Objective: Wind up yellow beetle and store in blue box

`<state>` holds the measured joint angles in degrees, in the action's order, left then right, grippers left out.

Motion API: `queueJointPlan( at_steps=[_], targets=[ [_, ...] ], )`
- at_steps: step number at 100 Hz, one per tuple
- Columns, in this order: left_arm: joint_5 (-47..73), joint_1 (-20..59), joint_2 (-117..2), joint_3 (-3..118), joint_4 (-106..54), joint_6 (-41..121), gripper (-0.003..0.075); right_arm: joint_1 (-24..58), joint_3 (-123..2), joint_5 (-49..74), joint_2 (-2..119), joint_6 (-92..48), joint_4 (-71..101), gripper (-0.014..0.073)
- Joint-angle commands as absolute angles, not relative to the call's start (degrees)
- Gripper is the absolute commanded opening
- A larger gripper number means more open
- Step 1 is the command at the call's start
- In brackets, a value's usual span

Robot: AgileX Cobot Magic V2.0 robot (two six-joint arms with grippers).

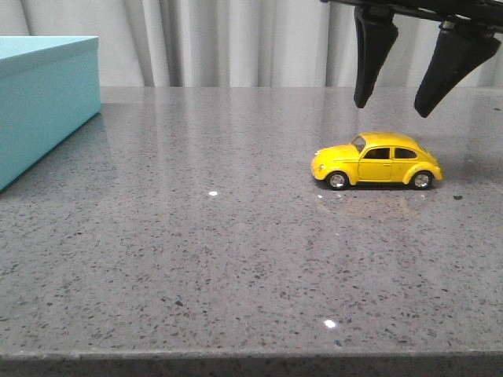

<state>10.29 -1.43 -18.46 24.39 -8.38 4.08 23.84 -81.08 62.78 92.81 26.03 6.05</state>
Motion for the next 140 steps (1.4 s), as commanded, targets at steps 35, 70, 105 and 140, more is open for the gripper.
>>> queueJointPlan(
  at_steps=[35, 70, 105, 140],
  targets=[
    [5.64, -1.0, -19.42, 26.35, -8.53, 4.17, 0.0443, 25.81, -83.04, 63.15, 93.43, 26.65, 3.24, 0.0447],
    [5.64, -1.0, -19.42, 26.35, -8.53, 4.17, 0.0443, 25.81, -83.04, 63.76, 94.66, 27.62, 2.85, 0.0447],
    [5.2, -1.0, -19.42, 26.35, -8.53, 4.17, 0.0443, 24.89, -82.66, 68.36, 94.66, 27.91, -3.86, 0.0447],
    [5.2, -1.0, -19.42, 26.35, -8.53, 4.17, 0.0443, 18.8, -79.14, 71.83, 93.4, 27.91, -10.59, 0.0447]
  ],
)
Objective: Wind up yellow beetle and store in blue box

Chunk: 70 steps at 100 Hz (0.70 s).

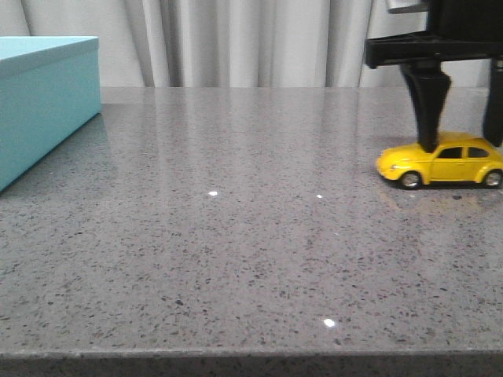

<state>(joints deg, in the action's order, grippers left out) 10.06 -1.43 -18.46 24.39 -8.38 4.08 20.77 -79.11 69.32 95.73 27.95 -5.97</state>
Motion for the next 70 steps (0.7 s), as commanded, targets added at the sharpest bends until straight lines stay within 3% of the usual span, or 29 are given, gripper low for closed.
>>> queueJointPlan(
  at_steps=[1, 29, 70],
  targets=[
    [5.2, -1.0, -19.42, 26.35, -8.53, 4.17, 0.0443, 18.66, -79.09, 71.83, 93.31, 27.91, -10.71, 0.0447],
    [5.2, -1.0, -19.42, 26.35, -8.53, 4.17, 0.0443, 13.66, -78.9, 73.84, 92.28, 26.65, -13.3, 0.0447],
    [5.3, -1.0, -19.42, 26.35, -8.53, 4.17, 0.0443, 16.88, -78.85, 68.15, 79.77, 24.47, -8.95, 0.0447]
  ],
)
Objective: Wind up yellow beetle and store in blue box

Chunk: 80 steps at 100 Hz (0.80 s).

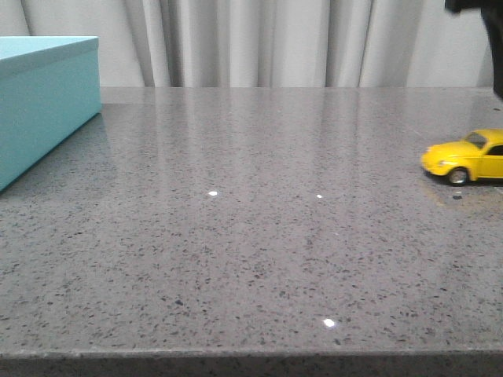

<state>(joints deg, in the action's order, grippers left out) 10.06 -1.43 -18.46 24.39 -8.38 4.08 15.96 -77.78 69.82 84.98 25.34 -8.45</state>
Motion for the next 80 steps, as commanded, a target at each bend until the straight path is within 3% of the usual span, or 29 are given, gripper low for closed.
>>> queueJointPlan(
  at_steps=[1, 58, 80],
  targets=[
    [5.43, -1.0, -19.42, 26.35, -8.53, 4.17, 0.0443, 16.93, -78.84, 67.96, 79.52, 24.47, -8.89, 0.0447],
    [6.16, -1.0, -19.42, 26.35, -11.05, 4.17, 0.0443, 18.95, -66.62, 55.04, 68.27, 24.47, -6.63, 0.0447],
    [13.71, -1.0, -22.57, 30.19, -10.96, 7.61, 0.0443, 19.35, -66.06, 52.74, 66.09, 24.47, -6.06, 0.0447]
  ],
)
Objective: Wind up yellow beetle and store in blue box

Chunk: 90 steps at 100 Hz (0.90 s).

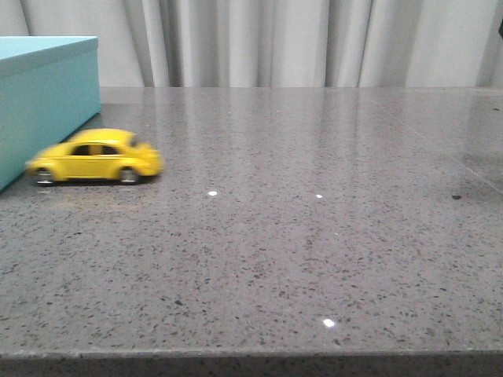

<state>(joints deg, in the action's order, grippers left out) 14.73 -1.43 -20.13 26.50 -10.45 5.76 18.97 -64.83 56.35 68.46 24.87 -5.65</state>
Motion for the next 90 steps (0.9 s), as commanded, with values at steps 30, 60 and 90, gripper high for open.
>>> queueJointPlan(
  at_steps=[30, 60, 90],
  targets=[
    [26.05, -1.0, -36.97, 42.13, -12.22, 22.61, 0.0478, 24.22, -66.06, 51.73, 65.74, 24.47, -5.87, 0.0447],
    [37.53, 5.09, -53.12, 58.72, -15.75, 36.32, 0.0561, 28.21, -66.06, 50.18, 65.74, 24.47, -5.32, 0.0447],
    [51.46, 15.84, -70.13, 75.83, -15.75, 47.61, 0.0556, 28.65, -66.06, 50.16, 65.74, 24.47, -4.99, 0.0447]
  ],
)
